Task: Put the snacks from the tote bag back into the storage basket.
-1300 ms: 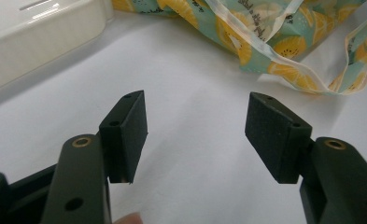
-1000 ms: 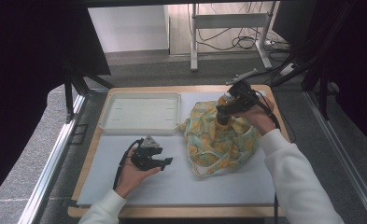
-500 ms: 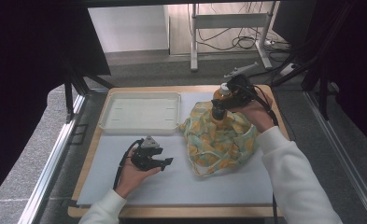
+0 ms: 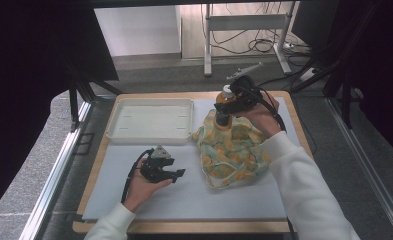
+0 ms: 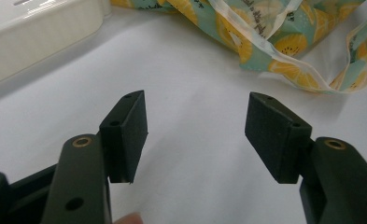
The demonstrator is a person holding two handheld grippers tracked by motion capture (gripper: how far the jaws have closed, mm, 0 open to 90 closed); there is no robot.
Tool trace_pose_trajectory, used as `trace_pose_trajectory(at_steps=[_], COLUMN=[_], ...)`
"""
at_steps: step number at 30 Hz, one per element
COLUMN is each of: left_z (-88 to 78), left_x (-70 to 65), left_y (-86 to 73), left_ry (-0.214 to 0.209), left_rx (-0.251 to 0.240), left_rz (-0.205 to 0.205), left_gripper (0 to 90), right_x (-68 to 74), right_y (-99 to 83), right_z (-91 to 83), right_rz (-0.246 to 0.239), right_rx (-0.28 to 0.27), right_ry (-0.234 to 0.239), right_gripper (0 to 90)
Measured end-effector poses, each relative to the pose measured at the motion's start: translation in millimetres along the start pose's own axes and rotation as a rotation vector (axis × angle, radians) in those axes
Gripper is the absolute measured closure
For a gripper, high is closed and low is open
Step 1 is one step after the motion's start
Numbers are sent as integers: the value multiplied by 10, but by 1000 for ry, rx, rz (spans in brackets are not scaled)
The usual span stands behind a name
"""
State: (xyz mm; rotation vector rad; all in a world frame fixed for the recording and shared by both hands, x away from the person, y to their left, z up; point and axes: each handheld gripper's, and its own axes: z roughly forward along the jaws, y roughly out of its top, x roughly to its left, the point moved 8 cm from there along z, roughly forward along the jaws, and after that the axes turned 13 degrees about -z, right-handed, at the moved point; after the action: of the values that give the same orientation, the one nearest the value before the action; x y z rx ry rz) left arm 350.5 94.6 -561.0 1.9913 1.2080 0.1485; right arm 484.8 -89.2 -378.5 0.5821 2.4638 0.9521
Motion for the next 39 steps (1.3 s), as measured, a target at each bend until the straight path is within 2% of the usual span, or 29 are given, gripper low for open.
trace_pose_trajectory(at_steps=[20, 31, 39], left_z=[-10, -6, 0], left_x=[-9, -2, -8], left_y=[3, 1, -5], left_ry=[-8, -4, -6], left_rx=[-6, -2, 1], left_rz=[1, 7, 6], left_gripper=[392, 393, 392], right_x=[239, 352, 427], right_y=[427, 523, 602], right_z=[376, 578, 765], right_rz=[-19, -25, -36], right_rx=[-13, -11, 12], right_ry=[40, 63, 72], right_gripper=[304, 304, 304])
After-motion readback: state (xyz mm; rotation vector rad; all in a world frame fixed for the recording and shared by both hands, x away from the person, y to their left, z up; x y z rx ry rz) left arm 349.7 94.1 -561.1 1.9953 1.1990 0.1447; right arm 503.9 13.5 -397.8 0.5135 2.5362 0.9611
